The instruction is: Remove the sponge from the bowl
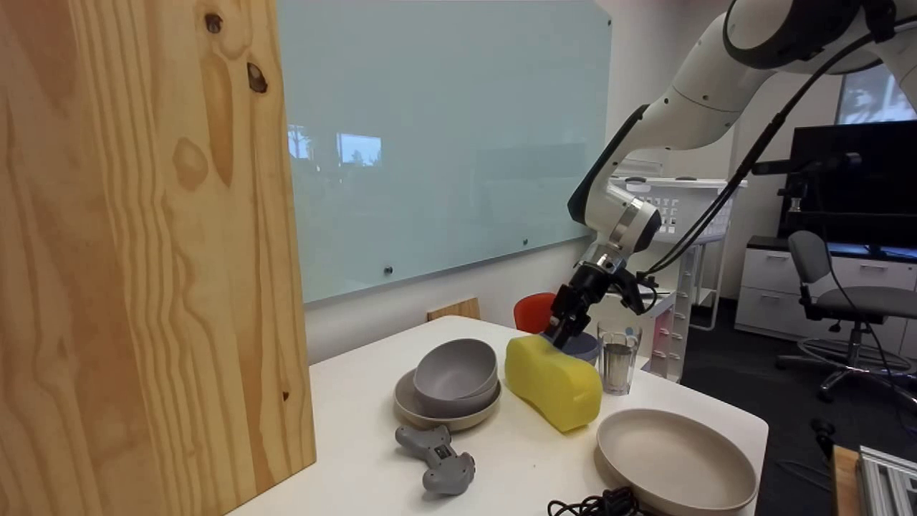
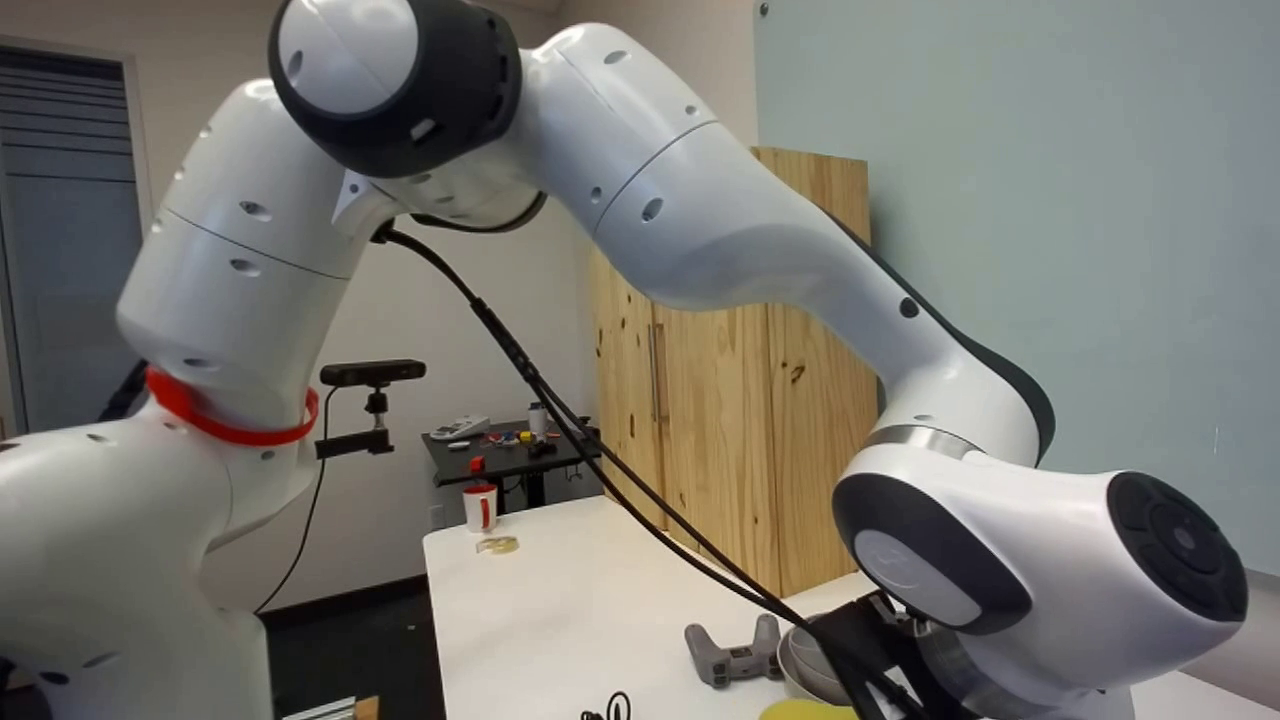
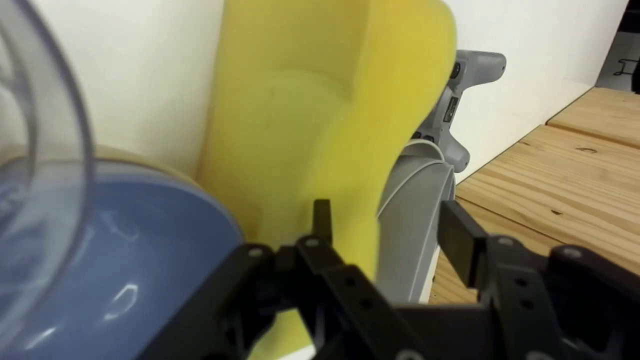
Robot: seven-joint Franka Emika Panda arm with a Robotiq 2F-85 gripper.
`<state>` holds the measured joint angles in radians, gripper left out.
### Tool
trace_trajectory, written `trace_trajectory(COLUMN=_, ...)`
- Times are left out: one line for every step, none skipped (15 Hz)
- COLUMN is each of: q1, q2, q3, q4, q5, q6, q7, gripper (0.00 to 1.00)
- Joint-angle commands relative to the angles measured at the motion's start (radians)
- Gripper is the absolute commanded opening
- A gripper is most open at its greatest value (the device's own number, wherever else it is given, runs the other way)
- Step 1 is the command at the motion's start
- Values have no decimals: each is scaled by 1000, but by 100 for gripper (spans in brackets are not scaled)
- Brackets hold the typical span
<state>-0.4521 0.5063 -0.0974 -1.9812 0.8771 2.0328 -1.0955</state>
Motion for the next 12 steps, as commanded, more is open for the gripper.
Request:
trace_trajectory(q1=30, q2=-19, q3=-16, q4=-20, q5=-8, q6=-5, q7=-55, gripper=91)
trace_trajectory(q1=37, q2=-22, q3=-15, q4=-14, q5=-10, q6=-5, q7=-57, gripper=99)
trace_trajectory(q1=46, q2=-26, q3=-15, q4=-9, q5=-15, q6=-3, q7=-49, gripper=100)
trace_trajectory(q1=62, q2=-30, q3=-18, q4=2, q5=-27, q6=8, q7=-26, gripper=100)
trace_trajectory(q1=78, q2=-38, q3=-22, q4=11, q5=-43, q6=20, q7=-2, gripper=100)
trace_trajectory(q1=89, q2=-46, q3=-23, q4=25, q5=-56, q6=23, q7=12, gripper=100)
trace_trajectory(q1=103, q2=-57, q3=-26, q4=35, q5=-78, q6=34, q7=32, gripper=100)
trace_trajectory(q1=120, q2=-65, q3=-29, q4=43, q5=-102, q6=60, q7=58, gripper=100)
trace_trajectory(q1=151, q2=-84, q3=-36, q4=36, q5=-132, q6=146, q7=101, gripper=100)
trace_trajectory(q1=165, q2=-94, q3=-33, q4=40, q5=-157, q6=193, q7=127, gripper=100)
trace_trajectory(q1=184, q2=-103, q3=-32, q4=44, q5=-197, q6=247, q7=165, gripper=100)
trace_trajectory(q1=200, q2=-111, q3=-31, q4=45, q5=-243, q6=300, q7=203, gripper=100)
